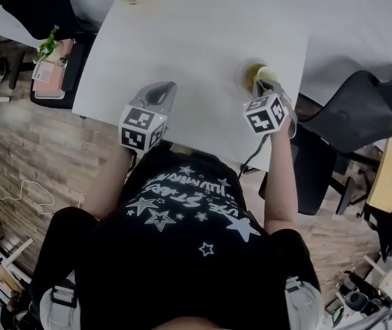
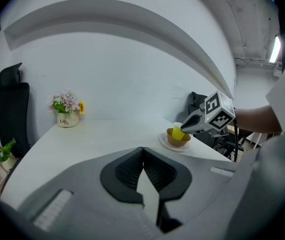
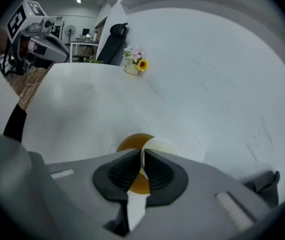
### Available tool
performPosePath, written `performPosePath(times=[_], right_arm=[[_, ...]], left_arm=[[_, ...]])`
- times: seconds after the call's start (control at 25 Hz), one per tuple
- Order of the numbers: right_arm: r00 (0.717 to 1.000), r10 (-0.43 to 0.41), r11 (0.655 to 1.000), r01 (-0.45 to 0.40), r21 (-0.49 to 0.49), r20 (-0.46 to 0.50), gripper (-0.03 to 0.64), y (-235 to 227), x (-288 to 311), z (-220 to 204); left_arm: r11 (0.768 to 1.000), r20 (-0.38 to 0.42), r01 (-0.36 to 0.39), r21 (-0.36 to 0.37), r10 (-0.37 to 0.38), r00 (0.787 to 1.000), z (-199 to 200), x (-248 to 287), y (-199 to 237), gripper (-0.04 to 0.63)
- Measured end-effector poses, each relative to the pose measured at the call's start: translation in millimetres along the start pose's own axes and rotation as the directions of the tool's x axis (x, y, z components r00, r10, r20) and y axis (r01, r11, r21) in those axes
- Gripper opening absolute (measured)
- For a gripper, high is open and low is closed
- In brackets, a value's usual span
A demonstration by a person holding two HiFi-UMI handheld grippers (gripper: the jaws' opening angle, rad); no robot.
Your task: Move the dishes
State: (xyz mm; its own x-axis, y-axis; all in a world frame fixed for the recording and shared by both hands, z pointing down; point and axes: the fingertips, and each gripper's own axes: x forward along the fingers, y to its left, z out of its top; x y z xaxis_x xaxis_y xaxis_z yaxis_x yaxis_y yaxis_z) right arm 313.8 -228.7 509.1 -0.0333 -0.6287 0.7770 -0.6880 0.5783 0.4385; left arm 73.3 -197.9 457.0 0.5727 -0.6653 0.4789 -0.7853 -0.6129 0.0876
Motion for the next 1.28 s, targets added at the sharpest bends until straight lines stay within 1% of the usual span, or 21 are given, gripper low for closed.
performPosePath(times=[0.12, 0.36, 0.48, 0.6, 0.68, 0.92, 1.12, 1.28], right_arm=[[1.0, 0.009, 1.0, -0.009, 0.019, 0.029, 0.026, -6, -12, 7], [0.995, -0.015, 1.0, 0.013, 0.023, 0.098, 0.026, -35, -30, 34], [0.99, -0.005, 1.0, 0.001, 0.027, 0.144, 0.026, -45, -23, 53], [0.987, 0.019, 1.0, -0.019, 0.001, 0.16, 0.026, -48, -7, 70], [0.987, 0.039, 0.999, -0.035, -0.031, 0.156, 0.026, -49, 5, 78], [0.99, 0.102, 0.991, -0.092, -0.096, 0.101, 0.026, -45, 43, 88], [0.989, 0.137, 0.985, -0.129, -0.115, 0.062, 0.026, -35, 66, 87], [0.987, 0.156, 0.982, -0.15, -0.114, 0.043, 0.026, -30, 73, 84]], left_arm=[[1.0, 0.009, -0.016, -0.012, 0.016, 1.0, 1, -1, 2, 0.011], [0.999, 0.043, -0.043, -0.026, 0.044, 0.998, 11, 4, 7, 0.011], [0.997, 0.054, -0.064, -0.037, 0.066, 0.996, 15, 6, 13, 0.011], [0.994, 0.059, -0.088, -0.059, 0.091, 0.994, 17, 8, 20, 0.011], [0.992, 0.061, -0.104, -0.074, 0.108, 0.992, 17, 9, 24, 0.011], [0.986, 0.046, -0.136, -0.101, 0.141, 0.989, 14, 12, 34, 0.011], [0.981, 0.013, -0.145, -0.131, 0.148, 0.989, 5, 16, 40, 0.011], [0.981, 0.003, -0.146, -0.127, 0.147, 0.989, 4, 18, 42, 0.011]])
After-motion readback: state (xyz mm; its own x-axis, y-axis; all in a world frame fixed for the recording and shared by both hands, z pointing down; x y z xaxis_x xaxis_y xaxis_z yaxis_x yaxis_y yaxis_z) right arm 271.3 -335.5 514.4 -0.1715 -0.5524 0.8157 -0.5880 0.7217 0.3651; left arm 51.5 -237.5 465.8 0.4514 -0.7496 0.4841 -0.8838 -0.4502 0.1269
